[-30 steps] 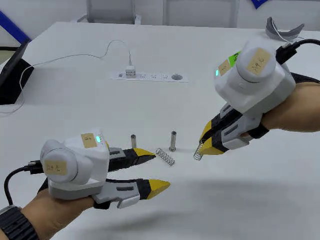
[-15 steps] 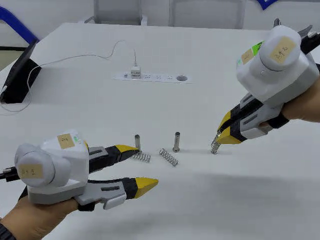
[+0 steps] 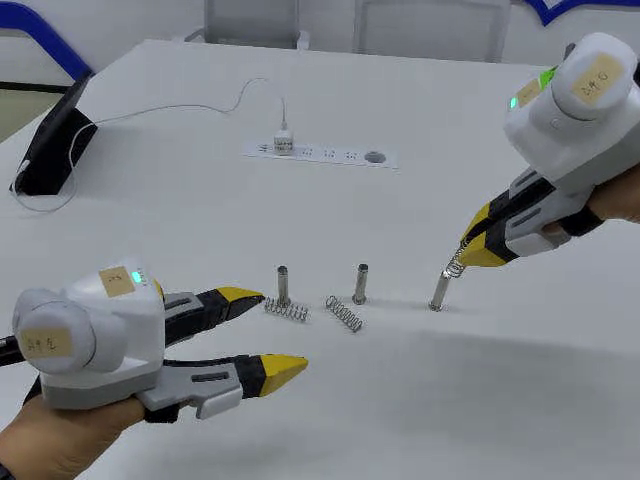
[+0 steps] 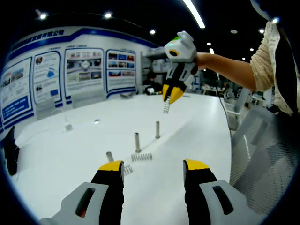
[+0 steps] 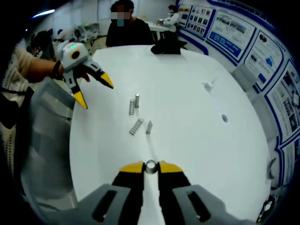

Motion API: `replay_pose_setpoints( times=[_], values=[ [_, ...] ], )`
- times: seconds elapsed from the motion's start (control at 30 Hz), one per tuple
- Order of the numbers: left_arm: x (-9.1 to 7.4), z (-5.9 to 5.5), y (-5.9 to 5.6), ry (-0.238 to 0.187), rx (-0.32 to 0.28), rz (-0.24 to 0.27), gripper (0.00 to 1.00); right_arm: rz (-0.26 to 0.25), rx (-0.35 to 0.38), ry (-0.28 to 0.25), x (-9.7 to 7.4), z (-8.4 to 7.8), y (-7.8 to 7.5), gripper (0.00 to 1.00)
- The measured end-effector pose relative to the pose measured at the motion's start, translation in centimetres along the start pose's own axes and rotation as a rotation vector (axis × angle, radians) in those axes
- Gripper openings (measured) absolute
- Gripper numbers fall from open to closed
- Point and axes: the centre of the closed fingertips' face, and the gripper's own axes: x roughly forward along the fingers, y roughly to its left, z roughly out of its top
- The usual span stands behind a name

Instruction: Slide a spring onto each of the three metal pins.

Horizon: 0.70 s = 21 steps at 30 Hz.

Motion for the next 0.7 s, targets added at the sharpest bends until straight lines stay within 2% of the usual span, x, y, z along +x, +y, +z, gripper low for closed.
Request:
replay_pose_setpoints(
  times=[0.3, 0.7],
  values=[
    [-0.1, -0.3, 0.1, -0.002, -0.01, 0.004, 0.52, -0.002, 0.027, 0.031, 1.5, -0.7, -1.4, 0.12],
    [-0.1, -0.9, 0.5, -0.004, -0.03, 0.004, 0.51, 0.015, 0.052, 0.068, 3.5, -1.3, -2.3, 0.12]
  ],
)
